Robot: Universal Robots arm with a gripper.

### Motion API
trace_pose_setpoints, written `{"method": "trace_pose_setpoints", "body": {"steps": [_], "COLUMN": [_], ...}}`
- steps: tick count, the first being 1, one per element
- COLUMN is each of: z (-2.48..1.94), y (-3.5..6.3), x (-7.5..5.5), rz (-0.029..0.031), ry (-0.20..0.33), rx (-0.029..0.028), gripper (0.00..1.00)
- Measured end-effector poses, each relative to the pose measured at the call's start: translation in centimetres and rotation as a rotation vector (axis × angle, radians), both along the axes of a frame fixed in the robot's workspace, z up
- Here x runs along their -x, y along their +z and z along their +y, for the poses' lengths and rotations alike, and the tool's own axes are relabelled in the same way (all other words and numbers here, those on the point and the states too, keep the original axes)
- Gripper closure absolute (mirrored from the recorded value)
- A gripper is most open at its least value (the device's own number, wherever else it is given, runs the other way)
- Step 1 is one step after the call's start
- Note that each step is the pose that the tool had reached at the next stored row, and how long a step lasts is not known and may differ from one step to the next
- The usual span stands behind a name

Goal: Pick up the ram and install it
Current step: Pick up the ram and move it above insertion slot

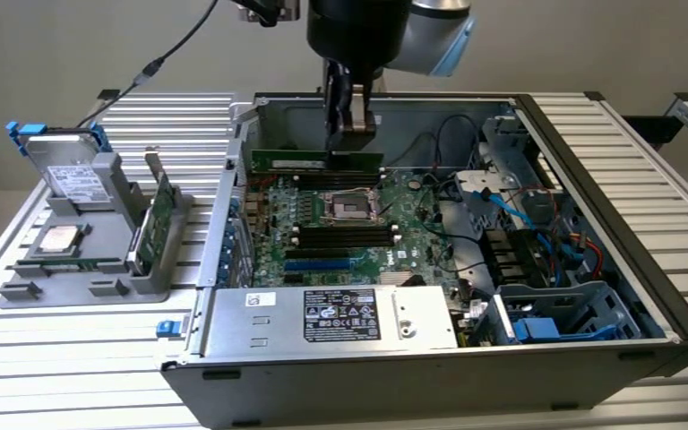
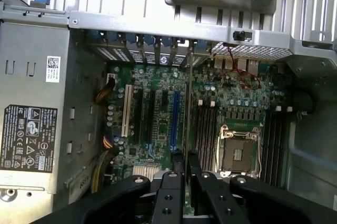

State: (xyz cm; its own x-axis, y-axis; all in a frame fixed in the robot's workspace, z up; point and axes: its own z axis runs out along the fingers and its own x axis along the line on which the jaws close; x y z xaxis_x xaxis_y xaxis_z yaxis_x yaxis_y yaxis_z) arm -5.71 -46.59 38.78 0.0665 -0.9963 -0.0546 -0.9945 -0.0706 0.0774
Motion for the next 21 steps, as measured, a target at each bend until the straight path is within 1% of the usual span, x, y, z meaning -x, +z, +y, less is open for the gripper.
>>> {"method": "trace_pose_setpoints", "body": {"steps": [4,7,8,9,12,17,18,19,20,21], "z": [0.11,0.33,0.44,0.58,1.14,2.35,2.59,2.81,2.99,3.16], "y": [-0.01,-0.03,-0.05,-0.08,-0.55,-1.44,-1.59,-1.70,-1.79,-1.87], "x": [0.0,0.0,0.0,-0.1,-0.6,-1.8,-1.9,-2.0,-2.1,-2.2], "rz": [-0.0169,-0.0311,-0.0344,-0.0357,-0.0358,-0.0359,-0.0360,-0.0359,-0.0359,-0.0359], "ry": [-0.009,-0.011,-0.012,-0.012,-0.012,-0.012,-0.012,-0.012,-0.012,-0.012], "rx": [-0.0011,-0.0019,-0.0021,-0.0021,-0.0021,-0.0017,-0.0007,0.0024,0.0059,0.0111], "gripper": [0.86,0.86,0.86,0.86,0.86,0.86,0.86,0.86,0.86,0.86]}}
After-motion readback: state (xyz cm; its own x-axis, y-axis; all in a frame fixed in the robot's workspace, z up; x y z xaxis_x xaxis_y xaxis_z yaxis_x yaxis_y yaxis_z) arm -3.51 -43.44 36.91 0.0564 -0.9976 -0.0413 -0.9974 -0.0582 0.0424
